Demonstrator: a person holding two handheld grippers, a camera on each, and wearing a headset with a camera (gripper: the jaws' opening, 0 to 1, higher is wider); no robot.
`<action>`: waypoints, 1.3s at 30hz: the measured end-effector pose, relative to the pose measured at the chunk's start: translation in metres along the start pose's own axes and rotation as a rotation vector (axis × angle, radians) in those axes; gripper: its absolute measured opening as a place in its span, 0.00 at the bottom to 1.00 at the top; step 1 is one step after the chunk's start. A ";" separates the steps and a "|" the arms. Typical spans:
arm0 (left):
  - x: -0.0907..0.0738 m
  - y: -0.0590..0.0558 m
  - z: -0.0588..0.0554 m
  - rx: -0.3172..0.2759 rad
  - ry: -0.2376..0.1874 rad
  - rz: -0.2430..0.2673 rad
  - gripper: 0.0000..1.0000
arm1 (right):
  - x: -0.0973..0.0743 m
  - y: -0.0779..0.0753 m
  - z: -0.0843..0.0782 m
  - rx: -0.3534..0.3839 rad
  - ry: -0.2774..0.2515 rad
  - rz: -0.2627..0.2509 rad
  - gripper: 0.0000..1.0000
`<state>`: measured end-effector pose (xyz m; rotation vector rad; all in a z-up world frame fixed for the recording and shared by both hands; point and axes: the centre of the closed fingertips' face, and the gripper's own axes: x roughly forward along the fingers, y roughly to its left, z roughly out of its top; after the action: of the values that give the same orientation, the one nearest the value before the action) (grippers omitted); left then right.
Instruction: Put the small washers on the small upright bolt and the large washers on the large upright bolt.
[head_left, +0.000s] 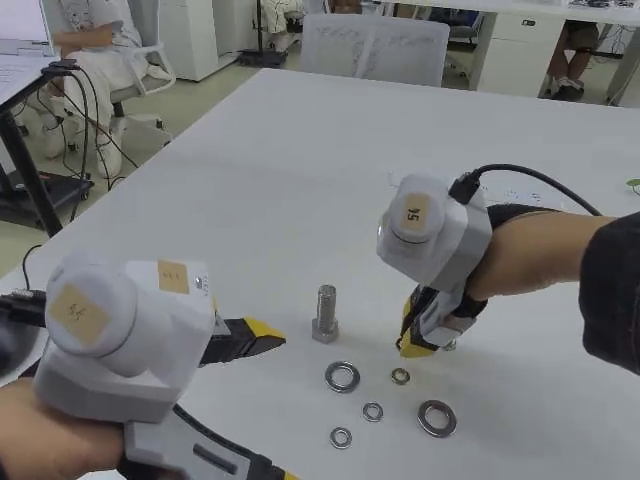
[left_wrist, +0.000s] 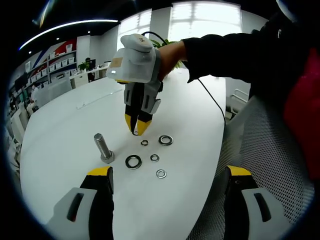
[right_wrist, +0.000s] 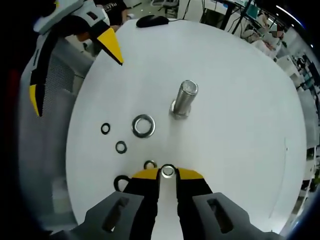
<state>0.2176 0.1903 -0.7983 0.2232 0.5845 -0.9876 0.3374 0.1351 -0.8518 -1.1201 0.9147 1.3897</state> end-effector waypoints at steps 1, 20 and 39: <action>0.000 0.000 0.001 0.003 0.002 0.000 0.92 | -0.002 0.000 0.000 0.002 -0.005 -0.002 0.14; 0.010 0.005 0.027 0.053 -0.013 -0.016 0.91 | -0.051 0.013 -0.007 0.035 -0.069 -0.048 0.14; 0.018 0.007 0.035 0.029 -0.092 -0.091 0.89 | -0.102 0.020 -0.020 0.056 -0.094 -0.098 0.14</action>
<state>0.2435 0.1664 -0.7802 0.1769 0.4996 -1.0892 0.3183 0.0864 -0.7599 -1.0357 0.8159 1.3178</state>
